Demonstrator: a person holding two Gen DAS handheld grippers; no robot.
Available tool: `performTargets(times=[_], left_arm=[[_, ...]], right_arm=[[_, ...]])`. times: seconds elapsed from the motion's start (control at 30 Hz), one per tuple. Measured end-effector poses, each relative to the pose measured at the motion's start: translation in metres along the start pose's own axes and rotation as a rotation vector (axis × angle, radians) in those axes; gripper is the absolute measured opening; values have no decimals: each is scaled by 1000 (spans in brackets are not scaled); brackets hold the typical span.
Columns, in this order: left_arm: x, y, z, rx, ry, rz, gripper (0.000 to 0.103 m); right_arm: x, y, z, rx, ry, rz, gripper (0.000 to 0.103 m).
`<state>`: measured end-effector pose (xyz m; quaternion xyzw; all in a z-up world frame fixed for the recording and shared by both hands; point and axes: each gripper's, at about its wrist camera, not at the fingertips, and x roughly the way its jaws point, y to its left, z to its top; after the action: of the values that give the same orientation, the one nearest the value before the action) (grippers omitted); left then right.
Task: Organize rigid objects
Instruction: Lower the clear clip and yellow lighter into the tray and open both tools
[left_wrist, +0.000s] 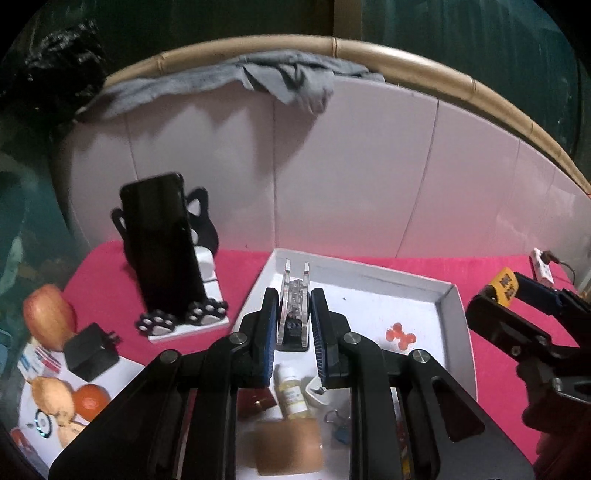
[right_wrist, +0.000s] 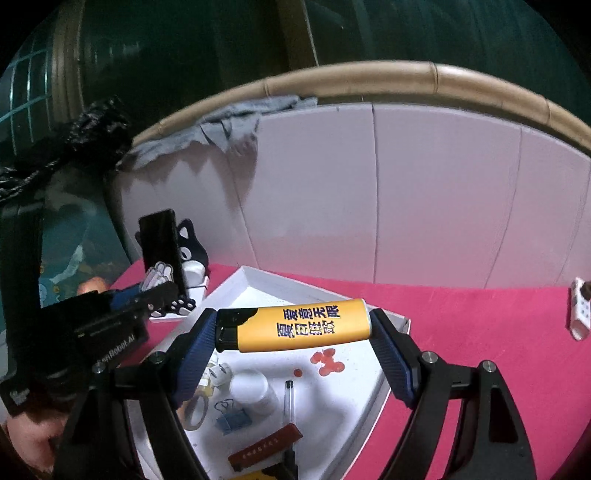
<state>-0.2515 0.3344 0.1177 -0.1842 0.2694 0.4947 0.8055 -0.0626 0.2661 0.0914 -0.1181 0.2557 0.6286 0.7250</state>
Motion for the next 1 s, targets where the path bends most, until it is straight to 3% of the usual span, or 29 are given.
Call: performTargets(times=[0.6,1.0], left_arm=[[55,-15,-23,51,123,77,17],[60,-21,-25,51,121,60,17]], right_arm=[[44,-15,-22,69,105,-14,81],[56,-17,-29,90,157,-10,81]])
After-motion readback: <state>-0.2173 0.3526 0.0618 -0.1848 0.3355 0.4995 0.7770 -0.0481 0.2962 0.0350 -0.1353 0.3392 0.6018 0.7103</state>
